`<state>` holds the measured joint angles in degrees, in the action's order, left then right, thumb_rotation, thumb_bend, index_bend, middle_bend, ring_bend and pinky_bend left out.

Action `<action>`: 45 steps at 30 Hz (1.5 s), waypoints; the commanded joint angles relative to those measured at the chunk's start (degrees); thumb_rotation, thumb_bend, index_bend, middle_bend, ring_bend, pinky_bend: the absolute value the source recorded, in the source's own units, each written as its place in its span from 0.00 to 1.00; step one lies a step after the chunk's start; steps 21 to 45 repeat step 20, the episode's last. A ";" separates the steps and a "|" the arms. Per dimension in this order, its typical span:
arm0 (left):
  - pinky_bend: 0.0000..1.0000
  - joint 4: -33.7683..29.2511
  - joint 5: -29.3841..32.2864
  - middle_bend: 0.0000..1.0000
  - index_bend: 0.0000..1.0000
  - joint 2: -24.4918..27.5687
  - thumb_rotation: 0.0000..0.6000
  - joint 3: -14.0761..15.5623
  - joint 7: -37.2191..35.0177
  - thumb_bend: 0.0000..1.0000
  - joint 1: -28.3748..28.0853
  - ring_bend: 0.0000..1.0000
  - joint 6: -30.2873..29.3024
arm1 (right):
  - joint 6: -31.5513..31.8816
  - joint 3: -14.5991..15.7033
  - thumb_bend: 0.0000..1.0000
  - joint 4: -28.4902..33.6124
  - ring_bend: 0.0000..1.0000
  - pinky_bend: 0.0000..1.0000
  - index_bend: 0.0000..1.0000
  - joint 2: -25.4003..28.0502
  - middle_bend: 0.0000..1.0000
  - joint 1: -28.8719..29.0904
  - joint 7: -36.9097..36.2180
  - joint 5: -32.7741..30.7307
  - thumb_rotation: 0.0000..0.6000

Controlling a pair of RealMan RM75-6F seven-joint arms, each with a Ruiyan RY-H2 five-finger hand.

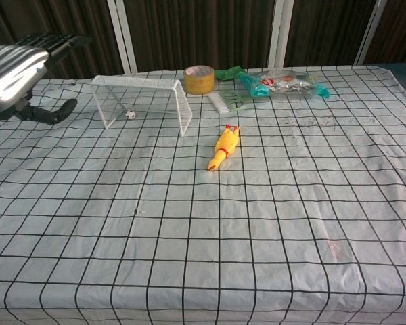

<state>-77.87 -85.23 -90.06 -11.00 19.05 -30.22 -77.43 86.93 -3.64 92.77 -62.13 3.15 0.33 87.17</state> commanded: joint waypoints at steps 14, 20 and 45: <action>0.00 -8.46 -2.82 0.00 0.00 21.27 1.00 15.33 -17.55 0.37 19.07 0.00 -7.11 | -1.16 0.54 0.41 0.03 0.00 0.00 0.00 -1.70 0.00 0.39 4.47 -0.10 1.00; 0.00 -8.14 -3.84 0.00 0.00 21.13 1.00 15.00 -17.07 0.37 20.07 0.00 -8.17 | -1.63 0.30 0.41 -0.18 0.00 0.00 0.00 -2.09 0.00 0.58 5.16 -0.78 1.00; 0.00 -8.14 -3.84 0.00 0.00 21.13 1.00 15.00 -17.07 0.37 20.07 0.00 -8.17 | -1.63 0.30 0.41 -0.18 0.00 0.00 0.00 -2.09 0.00 0.58 5.16 -0.78 1.00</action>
